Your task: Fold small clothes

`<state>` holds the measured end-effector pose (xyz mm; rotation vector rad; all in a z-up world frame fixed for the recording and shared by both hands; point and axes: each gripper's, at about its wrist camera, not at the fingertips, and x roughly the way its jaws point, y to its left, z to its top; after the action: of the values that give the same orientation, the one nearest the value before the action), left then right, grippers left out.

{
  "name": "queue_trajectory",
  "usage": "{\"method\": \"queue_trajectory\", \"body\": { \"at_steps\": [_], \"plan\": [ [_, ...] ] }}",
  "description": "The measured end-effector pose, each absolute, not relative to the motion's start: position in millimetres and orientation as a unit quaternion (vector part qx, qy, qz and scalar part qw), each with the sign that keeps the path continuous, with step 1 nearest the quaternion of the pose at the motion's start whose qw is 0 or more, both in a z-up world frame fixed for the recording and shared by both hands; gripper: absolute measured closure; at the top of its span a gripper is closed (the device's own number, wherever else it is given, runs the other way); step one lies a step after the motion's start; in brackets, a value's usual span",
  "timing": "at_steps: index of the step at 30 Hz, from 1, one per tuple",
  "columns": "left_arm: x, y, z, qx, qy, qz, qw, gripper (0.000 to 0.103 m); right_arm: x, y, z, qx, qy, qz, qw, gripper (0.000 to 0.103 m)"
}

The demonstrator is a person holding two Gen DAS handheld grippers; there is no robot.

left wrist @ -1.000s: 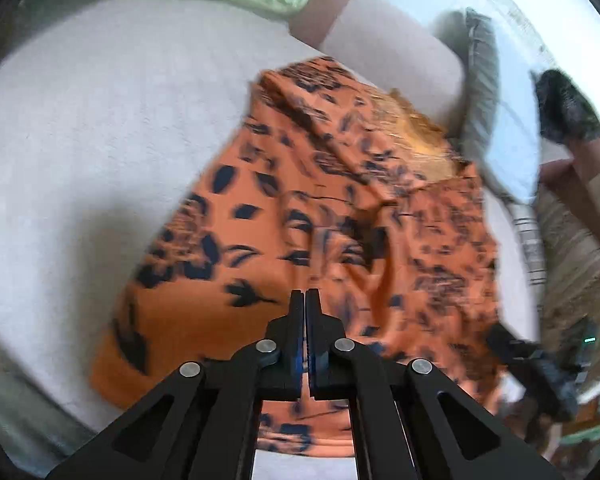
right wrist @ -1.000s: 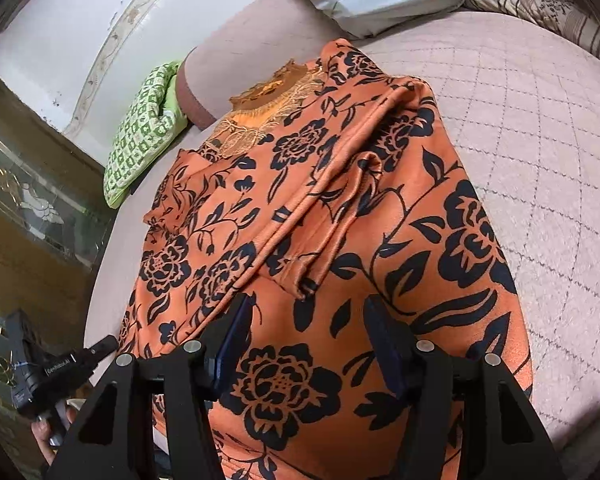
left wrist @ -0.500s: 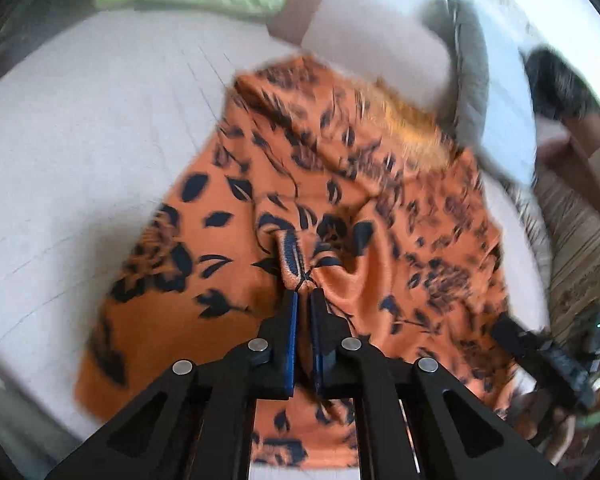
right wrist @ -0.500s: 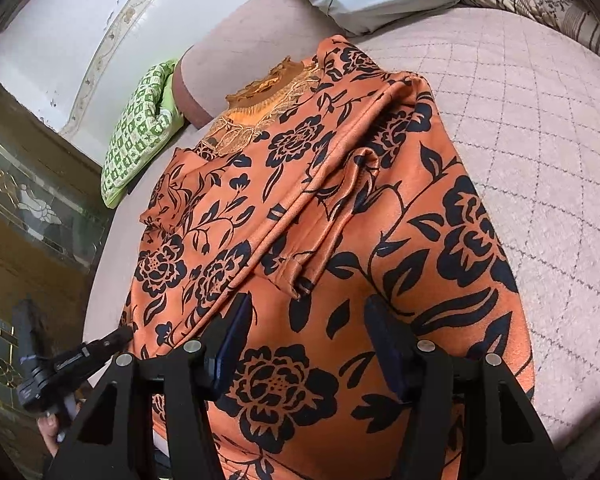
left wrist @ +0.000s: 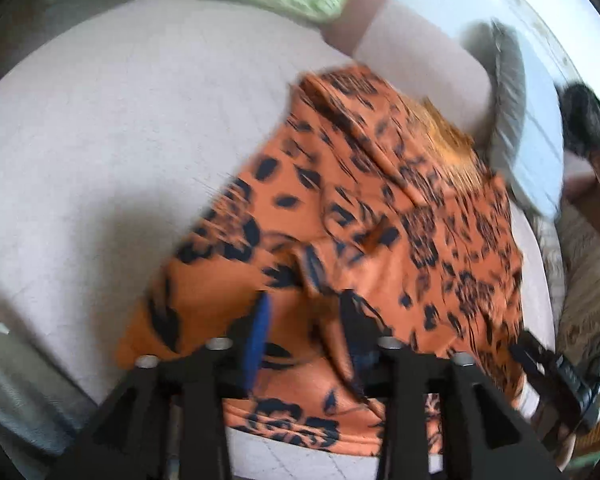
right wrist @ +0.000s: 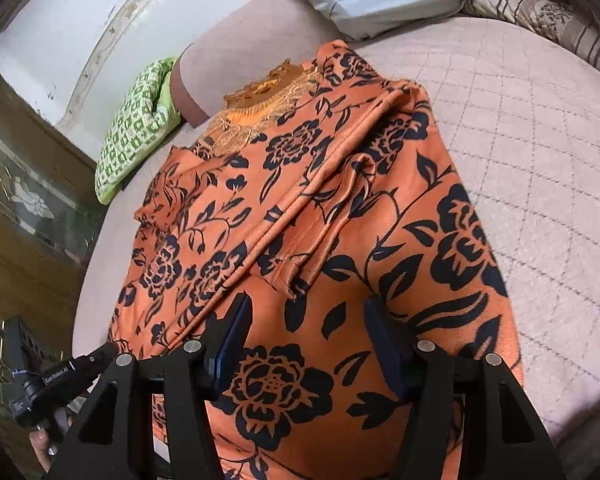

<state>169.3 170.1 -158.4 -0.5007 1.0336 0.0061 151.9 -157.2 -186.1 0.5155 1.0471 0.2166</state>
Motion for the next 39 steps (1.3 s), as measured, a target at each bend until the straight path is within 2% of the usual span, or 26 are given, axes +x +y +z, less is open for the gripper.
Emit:
{"method": "queue_trajectory", "body": {
  "at_steps": [1, 7, 13, 18, 22, 28, 35, 39],
  "plan": [
    [167, 177, -157, -0.248, 0.484, 0.012, 0.839, 0.054, 151, -160, -185, 0.250, 0.493, 0.100, 0.827, 0.042],
    [158, 195, -165, -0.293, 0.496, 0.024, 0.817, 0.054, 144, -176, -186, 0.293, 0.494, 0.094, 0.813, 0.042],
    [166, 181, -130, -0.239, 0.479, 0.010, 0.845, 0.054, 141, -191, -176, 0.364, 0.486, 0.130, 0.784, 0.041],
    [194, 162, -85, -0.192, 0.471, -0.013, 0.861, 0.053, 154, -194, -152, 0.338, 0.502, 0.137, 0.784, 0.039],
    [229, 143, -55, -0.154, 0.455, -0.033, 0.876, 0.049, 178, -194, -119, 0.308, 0.489, 0.143, 0.804, 0.039],
    [302, 113, -55, -0.080, 0.468, -0.051, 0.878, 0.048, 234, -181, -85, 0.243, 0.466, 0.170, 0.834, 0.039],
    [400, 109, -77, -0.046, 0.444, -0.072, 0.892, 0.048, 318, -183, -90, 0.187, 0.460, 0.166, 0.852, 0.039],
    [474, 109, -108, -0.034, 0.491, -0.100, 0.865, 0.048, 378, -193, -106, 0.157, 0.467, 0.165, 0.854, 0.038]
  ]
}}
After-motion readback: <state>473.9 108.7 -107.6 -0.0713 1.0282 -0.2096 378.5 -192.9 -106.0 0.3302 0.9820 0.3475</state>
